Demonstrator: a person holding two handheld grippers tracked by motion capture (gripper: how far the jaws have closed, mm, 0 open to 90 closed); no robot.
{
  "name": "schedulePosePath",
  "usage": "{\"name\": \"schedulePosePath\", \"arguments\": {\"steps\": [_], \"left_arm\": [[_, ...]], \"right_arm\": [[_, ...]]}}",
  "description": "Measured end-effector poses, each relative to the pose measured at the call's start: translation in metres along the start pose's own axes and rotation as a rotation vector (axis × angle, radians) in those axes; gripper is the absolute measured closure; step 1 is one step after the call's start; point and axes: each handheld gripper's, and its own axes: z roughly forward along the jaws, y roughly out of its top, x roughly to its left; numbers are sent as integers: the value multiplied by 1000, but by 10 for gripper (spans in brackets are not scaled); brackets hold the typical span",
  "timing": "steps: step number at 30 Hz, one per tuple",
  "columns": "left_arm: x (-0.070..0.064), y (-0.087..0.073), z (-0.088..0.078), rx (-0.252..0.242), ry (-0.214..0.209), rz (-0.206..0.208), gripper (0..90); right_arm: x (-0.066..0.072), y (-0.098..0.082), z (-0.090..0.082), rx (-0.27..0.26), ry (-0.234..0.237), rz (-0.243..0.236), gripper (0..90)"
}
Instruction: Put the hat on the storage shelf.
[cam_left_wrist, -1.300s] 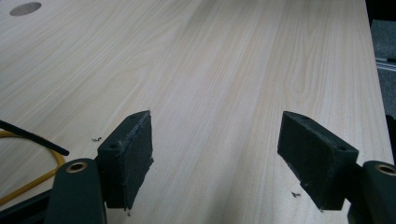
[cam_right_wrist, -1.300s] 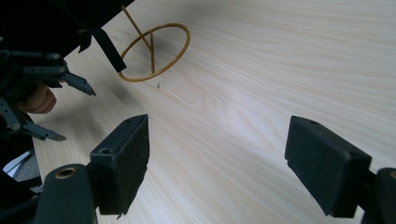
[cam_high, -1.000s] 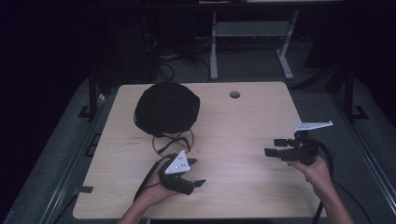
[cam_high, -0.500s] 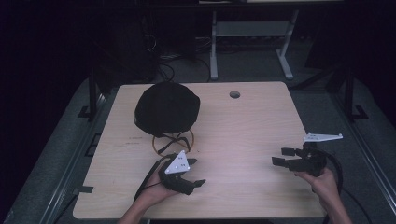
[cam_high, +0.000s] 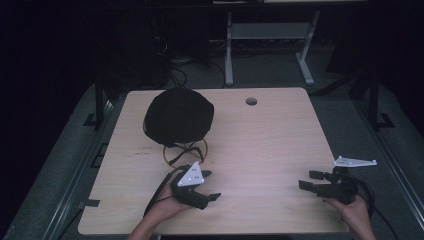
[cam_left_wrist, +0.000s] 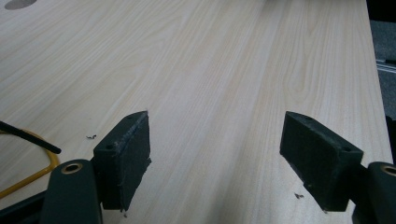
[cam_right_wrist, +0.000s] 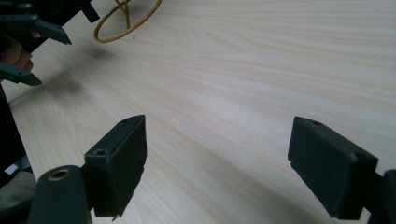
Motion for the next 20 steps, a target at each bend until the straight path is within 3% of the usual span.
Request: {"name": "schedulePosePath", "arguments": {"steps": [10,14,15,20], "left_arm": [[0,0,2,2,-11,7,240],[-1,1,2,2,-16,8,240],[-2,1,3,0,-18,12,240],[-3,1,3,3,-21,15,240]], "right_arm": [[9,-25,0,-42,26,25,181],[15,-31,-4,-58,15,12,182],[19,-34,-6,-70,-10,-8,183],[19,-35,-6,-82,2,1,183]]}}
